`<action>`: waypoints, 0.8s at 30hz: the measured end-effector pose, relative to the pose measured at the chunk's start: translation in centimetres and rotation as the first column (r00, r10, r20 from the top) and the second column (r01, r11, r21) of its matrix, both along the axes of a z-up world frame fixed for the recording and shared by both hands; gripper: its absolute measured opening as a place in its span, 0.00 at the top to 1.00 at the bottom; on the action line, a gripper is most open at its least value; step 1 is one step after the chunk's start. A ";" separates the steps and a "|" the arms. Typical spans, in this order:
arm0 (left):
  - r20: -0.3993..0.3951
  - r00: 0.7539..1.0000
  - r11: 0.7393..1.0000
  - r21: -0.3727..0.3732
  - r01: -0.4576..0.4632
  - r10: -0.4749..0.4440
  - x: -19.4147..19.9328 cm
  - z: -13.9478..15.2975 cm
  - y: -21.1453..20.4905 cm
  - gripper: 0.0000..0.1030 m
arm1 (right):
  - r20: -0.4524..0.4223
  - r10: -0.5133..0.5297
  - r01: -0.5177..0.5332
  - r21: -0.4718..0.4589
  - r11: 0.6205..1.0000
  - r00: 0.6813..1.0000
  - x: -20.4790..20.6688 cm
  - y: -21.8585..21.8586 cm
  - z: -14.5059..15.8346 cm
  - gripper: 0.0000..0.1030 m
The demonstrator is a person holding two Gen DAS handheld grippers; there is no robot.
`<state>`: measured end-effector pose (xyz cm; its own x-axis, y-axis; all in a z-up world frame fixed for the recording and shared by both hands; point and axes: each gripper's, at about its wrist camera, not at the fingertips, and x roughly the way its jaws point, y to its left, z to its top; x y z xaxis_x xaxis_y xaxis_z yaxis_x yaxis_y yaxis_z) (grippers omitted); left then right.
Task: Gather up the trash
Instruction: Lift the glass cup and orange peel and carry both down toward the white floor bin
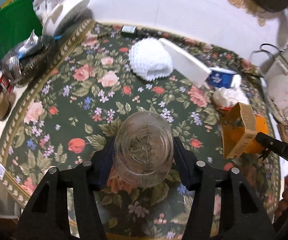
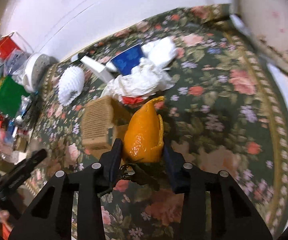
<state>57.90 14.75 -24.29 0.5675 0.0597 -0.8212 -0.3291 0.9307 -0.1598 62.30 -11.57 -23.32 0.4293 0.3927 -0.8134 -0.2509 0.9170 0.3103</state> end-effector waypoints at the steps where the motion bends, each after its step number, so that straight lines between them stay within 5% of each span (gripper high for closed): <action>1: 0.017 1.000 1.000 -0.002 0.016 -0.016 -0.5 0.7 0.1 0.46 | 0.010 -0.021 0.021 -0.002 1.000 1.000 -0.4 -0.3 0.4 0.65; 12: 0.148 0.967 0.977 0.063 0.202 -0.209 -7.0 7.4 0.9 0.46 | 0.171 -0.238 0.236 0.029 0.971 0.956 -9.2 -2.4 6.2 0.66; 24: 0.210 0.934 0.957 0.065 0.282 -0.289 -15.0 11.4 -2.4 0.46 | 0.260 -0.194 0.182 0.072 0.981 0.946 -19.0 -2.6 11.2 0.66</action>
<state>42.88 12.37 -12.86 0.7270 -0.1056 -0.6784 -0.0102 0.9863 -0.1645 43.29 -14.16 -12.09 0.6961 0.3189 -0.6432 -0.1542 0.9414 0.2999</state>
